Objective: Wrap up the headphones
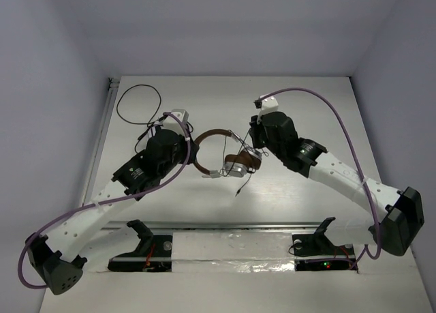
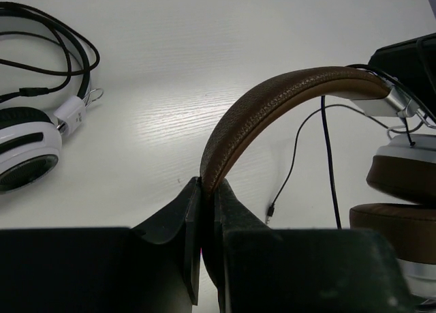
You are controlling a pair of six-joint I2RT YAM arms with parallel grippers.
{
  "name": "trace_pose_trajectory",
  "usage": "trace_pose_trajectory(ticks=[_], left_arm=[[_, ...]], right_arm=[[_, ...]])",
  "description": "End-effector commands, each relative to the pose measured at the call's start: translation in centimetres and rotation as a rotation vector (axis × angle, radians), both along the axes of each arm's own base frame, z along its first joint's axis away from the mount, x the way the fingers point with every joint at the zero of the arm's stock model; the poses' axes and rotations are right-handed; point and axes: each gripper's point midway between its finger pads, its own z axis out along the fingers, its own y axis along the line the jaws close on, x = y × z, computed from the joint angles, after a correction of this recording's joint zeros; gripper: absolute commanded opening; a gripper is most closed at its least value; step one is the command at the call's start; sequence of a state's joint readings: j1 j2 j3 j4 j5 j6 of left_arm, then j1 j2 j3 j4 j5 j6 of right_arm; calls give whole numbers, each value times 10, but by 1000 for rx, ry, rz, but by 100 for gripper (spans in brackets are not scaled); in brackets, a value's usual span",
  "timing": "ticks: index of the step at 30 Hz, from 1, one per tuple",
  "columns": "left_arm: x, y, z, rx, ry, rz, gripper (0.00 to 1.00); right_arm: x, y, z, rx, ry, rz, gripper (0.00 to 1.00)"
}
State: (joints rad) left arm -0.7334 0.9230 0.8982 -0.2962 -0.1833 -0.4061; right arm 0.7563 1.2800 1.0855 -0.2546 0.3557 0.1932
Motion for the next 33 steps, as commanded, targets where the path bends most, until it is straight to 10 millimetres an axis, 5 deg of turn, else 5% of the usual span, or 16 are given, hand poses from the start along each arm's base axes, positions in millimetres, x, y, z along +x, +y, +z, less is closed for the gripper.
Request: trace_pose_trajectory(ticks=[1, 3, 11, 19, 22, 29, 33], left_arm=[[-2, -17, 66, -158, -133, -67, 0], [-2, -20, 70, -172, -140, -78, 0], [-3, -31, 99, -283, -171, -103, 0], [6, -24, 139, -423, -246, -9, 0], [8, -30, 150, -438, -256, -25, 0], [15, -33, 159, -457, -261, -11, 0], [15, -34, 162, -466, -264, -12, 0]], right_arm=[[8, -2, 22, 159, -62, -4, 18], [10, -8, 28, 204, -78, 3, 19], [-13, 32, 29, 435, -99, 295, 31], [-18, 37, -7, 494, -39, 374, 48], [-13, 35, -6, 535, -60, 373, 50], [-15, 45, -19, 599, -29, 404, 56], [-14, 43, -49, 607, 23, 370, 56]])
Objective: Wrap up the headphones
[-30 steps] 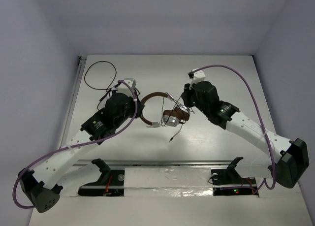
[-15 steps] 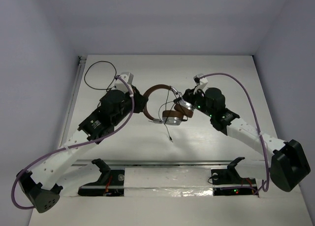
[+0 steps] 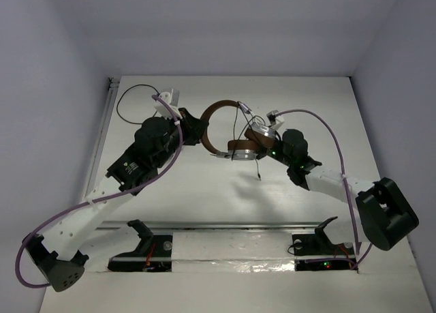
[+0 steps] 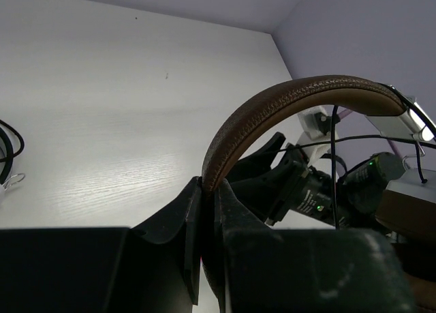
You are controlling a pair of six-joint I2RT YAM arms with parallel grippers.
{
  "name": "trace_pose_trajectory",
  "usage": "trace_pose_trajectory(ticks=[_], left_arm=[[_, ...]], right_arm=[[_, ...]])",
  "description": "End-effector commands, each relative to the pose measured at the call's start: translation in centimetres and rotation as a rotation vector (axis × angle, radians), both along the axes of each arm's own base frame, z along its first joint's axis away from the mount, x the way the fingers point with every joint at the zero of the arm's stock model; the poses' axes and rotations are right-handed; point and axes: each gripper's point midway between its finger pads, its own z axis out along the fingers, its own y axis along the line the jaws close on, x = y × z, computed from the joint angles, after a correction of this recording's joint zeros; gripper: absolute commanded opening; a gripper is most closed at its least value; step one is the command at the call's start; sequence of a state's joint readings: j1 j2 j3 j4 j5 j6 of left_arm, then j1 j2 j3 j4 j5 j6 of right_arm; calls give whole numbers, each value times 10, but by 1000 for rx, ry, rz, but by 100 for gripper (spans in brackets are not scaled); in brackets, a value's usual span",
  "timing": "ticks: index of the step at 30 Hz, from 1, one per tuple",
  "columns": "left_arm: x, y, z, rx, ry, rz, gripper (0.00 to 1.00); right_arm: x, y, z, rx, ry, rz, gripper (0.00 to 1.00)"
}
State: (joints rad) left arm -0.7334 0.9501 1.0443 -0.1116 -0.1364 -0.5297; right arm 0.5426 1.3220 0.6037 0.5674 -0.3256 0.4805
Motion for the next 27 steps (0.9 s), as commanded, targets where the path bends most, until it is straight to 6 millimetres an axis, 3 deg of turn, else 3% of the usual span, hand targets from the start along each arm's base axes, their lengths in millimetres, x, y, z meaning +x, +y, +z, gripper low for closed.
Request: trace_pose_trajectory(ticks=[1, 4, 10, 18, 21, 23, 27], left_arm=[[-1, -4, 58, -149, -105, -2, 0], [-1, -5, 62, -156, -110, -6, 0], [2, -1, 77, -153, -137, 15, 0], [4, -6, 86, -165, -149, 1, 0], [6, -6, 90, -165, -156, 7, 0], [7, -5, 90, -163, -157, 18, 0], [10, -5, 87, -168, -146, 29, 0]], right_arm=[[6, 3, -1, 51, -22, -10, 55], [9, 4, -20, 39, 20, -17, 54], [8, -2, -32, 47, 54, -60, 54], [-3, -3, -63, 51, 154, -52, 59], [-3, -4, -63, 57, 159, -57, 52], [-4, -5, -62, 66, 162, -61, 38], [-6, -3, -71, 69, 197, -57, 19]])
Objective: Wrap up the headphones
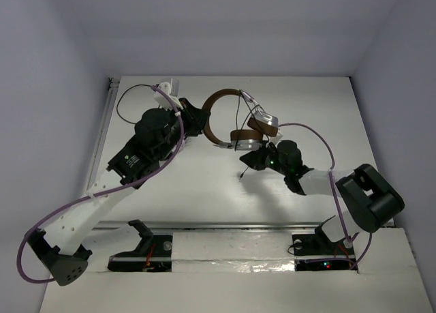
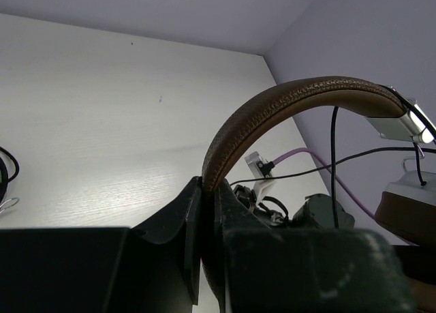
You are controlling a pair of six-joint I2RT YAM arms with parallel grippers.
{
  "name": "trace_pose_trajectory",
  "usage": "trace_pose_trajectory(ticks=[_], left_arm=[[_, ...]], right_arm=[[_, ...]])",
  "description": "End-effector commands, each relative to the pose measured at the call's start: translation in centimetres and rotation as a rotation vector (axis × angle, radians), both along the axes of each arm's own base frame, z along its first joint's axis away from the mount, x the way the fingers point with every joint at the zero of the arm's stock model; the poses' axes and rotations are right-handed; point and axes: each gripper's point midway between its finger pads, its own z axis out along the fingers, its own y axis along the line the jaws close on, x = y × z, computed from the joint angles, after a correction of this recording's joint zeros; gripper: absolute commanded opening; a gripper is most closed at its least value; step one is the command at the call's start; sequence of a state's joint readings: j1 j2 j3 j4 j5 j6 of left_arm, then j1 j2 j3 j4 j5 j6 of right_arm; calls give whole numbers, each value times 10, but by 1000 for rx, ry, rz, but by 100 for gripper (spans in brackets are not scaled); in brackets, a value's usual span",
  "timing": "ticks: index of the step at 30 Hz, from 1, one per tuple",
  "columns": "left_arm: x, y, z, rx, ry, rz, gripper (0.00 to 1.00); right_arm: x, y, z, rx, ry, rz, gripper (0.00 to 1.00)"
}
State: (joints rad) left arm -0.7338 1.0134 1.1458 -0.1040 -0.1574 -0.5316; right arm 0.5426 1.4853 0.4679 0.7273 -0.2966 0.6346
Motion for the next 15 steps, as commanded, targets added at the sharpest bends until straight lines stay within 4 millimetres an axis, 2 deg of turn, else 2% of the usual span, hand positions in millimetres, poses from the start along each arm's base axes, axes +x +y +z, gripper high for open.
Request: trace_pose_trajectory(ticks=[1, 2, 4, 5, 7, 9, 10, 11, 15], left_arm=[[-2, 1, 57, -136, -109, 11, 0], [0, 2, 57, -137, -107, 20, 0], [3, 3, 64, -160, -125, 37, 0], [9, 7, 61, -157, -123, 75, 0], [20, 14, 58, -150, -123, 149, 0], [44, 25, 39, -115, -100, 293, 0], [44, 25, 39, -116, -101, 294, 0], [54, 26, 28, -102, -81, 338, 0], [74, 18, 13, -125, -56, 384, 0]], right_arm=[[4, 3, 8, 49, -23, -2, 15], [1, 2, 6, 60, -16, -8, 15], [-4, 2, 3, 62, -6, -11, 3], [-8, 4, 0, 54, 17, -12, 0], [-21, 14, -2, 49, 32, 15, 0], [-36, 23, -11, 4, 61, 9, 0], [-38, 22, -13, -5, 73, 9, 0], [-53, 29, -21, -42, 100, 20, 0], [-85, 44, -24, -72, 147, 50, 0]])
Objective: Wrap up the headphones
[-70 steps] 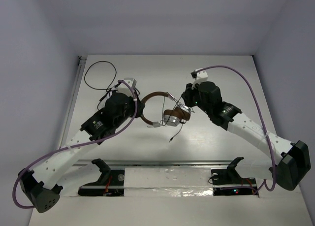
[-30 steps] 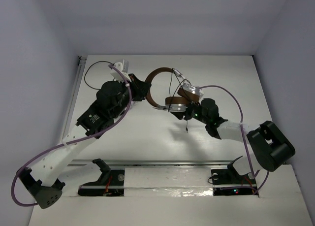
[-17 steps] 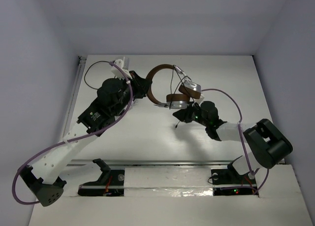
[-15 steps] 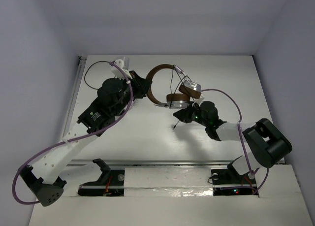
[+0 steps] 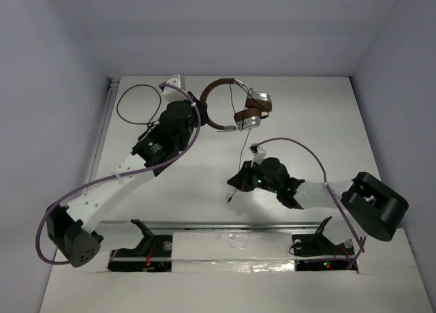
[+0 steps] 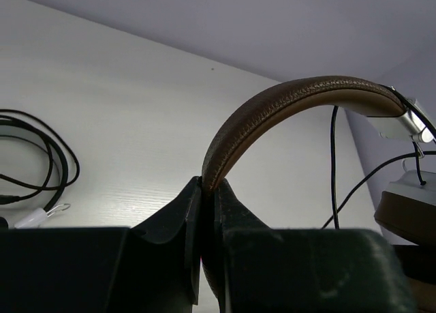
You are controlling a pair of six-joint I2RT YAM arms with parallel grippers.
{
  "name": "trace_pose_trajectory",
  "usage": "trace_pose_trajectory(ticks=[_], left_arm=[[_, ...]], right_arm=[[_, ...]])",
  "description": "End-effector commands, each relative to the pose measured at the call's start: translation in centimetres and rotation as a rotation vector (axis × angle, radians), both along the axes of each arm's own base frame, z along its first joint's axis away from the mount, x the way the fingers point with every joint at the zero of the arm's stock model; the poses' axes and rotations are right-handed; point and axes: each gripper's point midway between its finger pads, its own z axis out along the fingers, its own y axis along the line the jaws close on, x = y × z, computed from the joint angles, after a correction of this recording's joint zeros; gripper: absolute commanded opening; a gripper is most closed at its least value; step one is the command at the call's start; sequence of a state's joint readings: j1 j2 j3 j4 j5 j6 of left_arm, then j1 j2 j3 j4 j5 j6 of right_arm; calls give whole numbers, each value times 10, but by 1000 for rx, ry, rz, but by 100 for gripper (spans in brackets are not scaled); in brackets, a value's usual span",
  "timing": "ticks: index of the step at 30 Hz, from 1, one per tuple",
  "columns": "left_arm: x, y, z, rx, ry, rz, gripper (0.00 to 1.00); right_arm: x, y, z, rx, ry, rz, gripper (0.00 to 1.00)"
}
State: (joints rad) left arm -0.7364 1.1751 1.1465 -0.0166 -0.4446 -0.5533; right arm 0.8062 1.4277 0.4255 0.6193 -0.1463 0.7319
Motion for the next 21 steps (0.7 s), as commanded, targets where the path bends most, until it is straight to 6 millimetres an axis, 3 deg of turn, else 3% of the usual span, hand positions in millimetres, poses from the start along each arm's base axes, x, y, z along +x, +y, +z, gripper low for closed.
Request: trace_pose_trajectory(ticks=[1, 5, 9, 10, 14, 15, 17, 19, 21], left_arm=[[19, 4, 47, -170, -116, 104, 0], [39, 4, 25, -125, -81, 170, 0], [49, 7, 5, -72, -56, 226, 0], [50, 8, 0, -52, -48, 234, 0], [58, 5, -39, 24, 12, 255, 0], [59, 5, -46, 40, 24, 259, 0], [58, 8, -67, 85, 56, 262, 0], [55, 9, -80, 103, 75, 258, 0], [47, 13, -99, 121, 100, 245, 0]], right_arm=[[-16, 4, -2, -36, 29, -32, 0], [-36, 10, 0, -100, 37, -23, 0], [-68, 27, 19, -101, 37, 51, 0], [-84, 35, 23, -103, 39, 98, 0], [-119, 51, 38, -173, 22, 210, 0], [-122, 61, 57, -155, 1, 232, 0], [-136, 67, 69, -161, -11, 303, 0], [-137, 73, 99, -102, -41, 325, 0], [-133, 73, 117, -87, -85, 315, 0]])
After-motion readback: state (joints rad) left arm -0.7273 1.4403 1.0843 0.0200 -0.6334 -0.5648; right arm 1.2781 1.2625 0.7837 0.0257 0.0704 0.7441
